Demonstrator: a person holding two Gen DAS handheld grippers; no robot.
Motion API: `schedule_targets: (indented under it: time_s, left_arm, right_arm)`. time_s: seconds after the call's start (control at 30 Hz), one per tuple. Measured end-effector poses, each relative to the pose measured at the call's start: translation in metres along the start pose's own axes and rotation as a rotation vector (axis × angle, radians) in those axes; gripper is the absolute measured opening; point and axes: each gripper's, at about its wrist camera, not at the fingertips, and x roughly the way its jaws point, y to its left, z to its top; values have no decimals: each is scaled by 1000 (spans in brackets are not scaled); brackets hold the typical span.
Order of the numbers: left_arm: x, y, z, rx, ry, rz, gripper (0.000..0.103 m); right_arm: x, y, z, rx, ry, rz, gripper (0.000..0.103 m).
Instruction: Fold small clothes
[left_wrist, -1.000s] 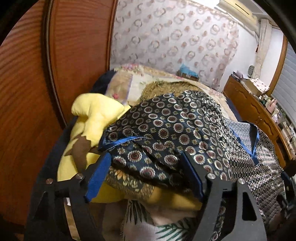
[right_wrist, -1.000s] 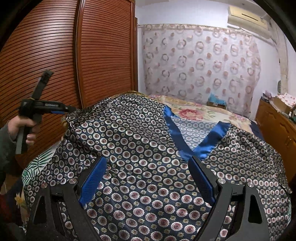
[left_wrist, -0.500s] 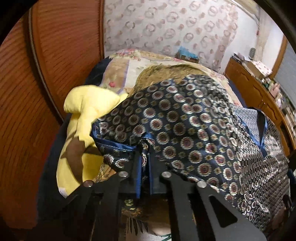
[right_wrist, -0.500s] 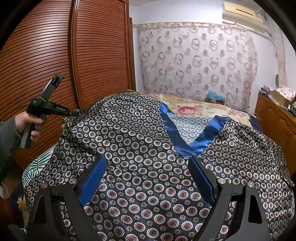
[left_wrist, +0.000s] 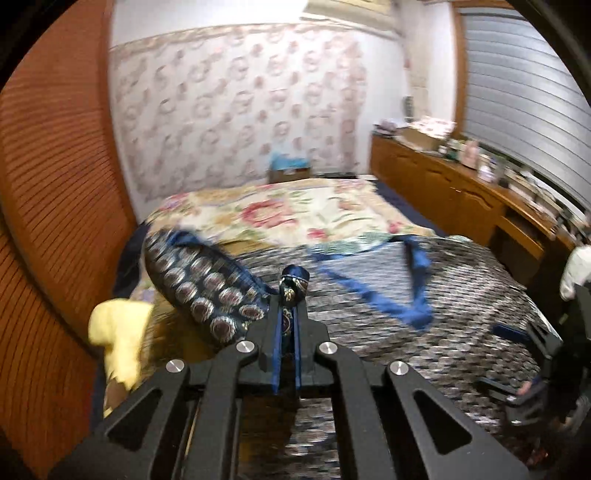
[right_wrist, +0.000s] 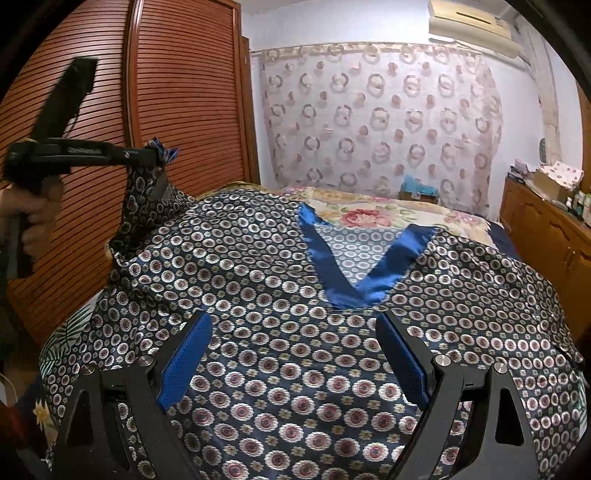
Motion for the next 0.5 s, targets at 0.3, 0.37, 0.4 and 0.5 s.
schedule_targets:
  time_s: [0.3,0.37,0.4,0.5]
  left_arm:
    - [-7,-5,-17,65,-3,-40,73]
    - [-8,6,-24,53,8,-23,77]
    - [-8,11,-27,45,15,-18,77]
    - [-3,17,-38,22,39,7,78]
  right_arm:
    - [-4,-13,6,9,1,-20,91]
    - [-4,-14,7,9,-2,-21,91]
    - [-4,-14,8,8,-2,-21,91]
    - [-4,-15,9,-3,-1,-20,91]
